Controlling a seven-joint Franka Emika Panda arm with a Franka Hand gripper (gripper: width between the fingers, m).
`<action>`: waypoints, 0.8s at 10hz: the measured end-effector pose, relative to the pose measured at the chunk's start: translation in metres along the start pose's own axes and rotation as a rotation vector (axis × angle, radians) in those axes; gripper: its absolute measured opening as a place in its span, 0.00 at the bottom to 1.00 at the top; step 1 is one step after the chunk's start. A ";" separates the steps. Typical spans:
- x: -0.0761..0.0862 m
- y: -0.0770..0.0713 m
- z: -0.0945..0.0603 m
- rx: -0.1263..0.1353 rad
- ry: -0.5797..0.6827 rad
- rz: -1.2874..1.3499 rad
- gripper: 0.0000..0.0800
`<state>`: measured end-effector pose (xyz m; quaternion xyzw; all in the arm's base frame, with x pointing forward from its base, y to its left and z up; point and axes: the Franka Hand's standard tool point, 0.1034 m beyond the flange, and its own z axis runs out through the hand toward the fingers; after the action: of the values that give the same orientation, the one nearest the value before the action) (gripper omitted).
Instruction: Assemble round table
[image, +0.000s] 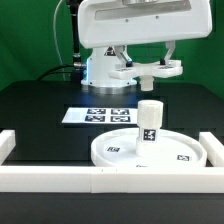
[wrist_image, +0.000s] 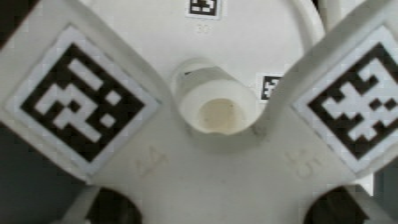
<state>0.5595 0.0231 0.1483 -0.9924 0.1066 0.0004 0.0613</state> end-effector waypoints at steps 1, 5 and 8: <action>0.000 0.000 0.000 0.000 -0.001 0.000 0.55; 0.007 0.002 0.020 -0.046 -0.078 -0.155 0.55; 0.005 -0.007 0.023 -0.047 -0.073 -0.153 0.55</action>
Offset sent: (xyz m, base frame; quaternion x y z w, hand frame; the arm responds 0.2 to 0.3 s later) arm 0.0136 -0.0028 -0.0135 -0.0341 -0.0589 -0.0964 0.9930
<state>0.5663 0.0312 0.1260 -0.9981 0.0283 0.0343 0.0415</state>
